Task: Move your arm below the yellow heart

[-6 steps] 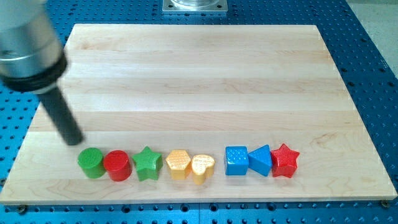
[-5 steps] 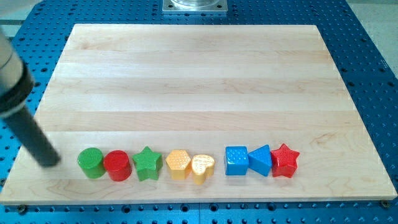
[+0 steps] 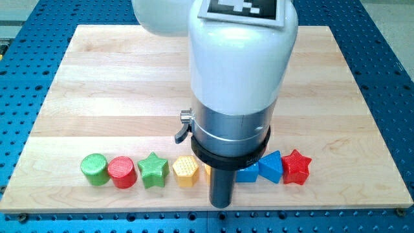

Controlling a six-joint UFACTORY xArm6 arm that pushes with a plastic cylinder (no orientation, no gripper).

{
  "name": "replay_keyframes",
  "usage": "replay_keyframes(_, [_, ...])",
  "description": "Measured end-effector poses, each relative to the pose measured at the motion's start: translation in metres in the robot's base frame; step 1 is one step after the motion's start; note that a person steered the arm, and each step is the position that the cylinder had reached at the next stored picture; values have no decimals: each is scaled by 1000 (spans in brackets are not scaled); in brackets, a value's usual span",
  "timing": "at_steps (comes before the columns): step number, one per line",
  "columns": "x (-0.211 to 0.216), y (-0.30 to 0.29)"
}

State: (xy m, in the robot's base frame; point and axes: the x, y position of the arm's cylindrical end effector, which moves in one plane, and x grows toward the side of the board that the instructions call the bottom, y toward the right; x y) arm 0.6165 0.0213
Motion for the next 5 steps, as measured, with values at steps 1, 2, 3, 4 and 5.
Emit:
replay_keyframes(1, [-2,0])
replay_keyframes(2, [-2,0])
replay_keyframes(3, [-2,1])
replay_keyframes(4, [0,-3])
replay_keyframes(5, [0,-3])
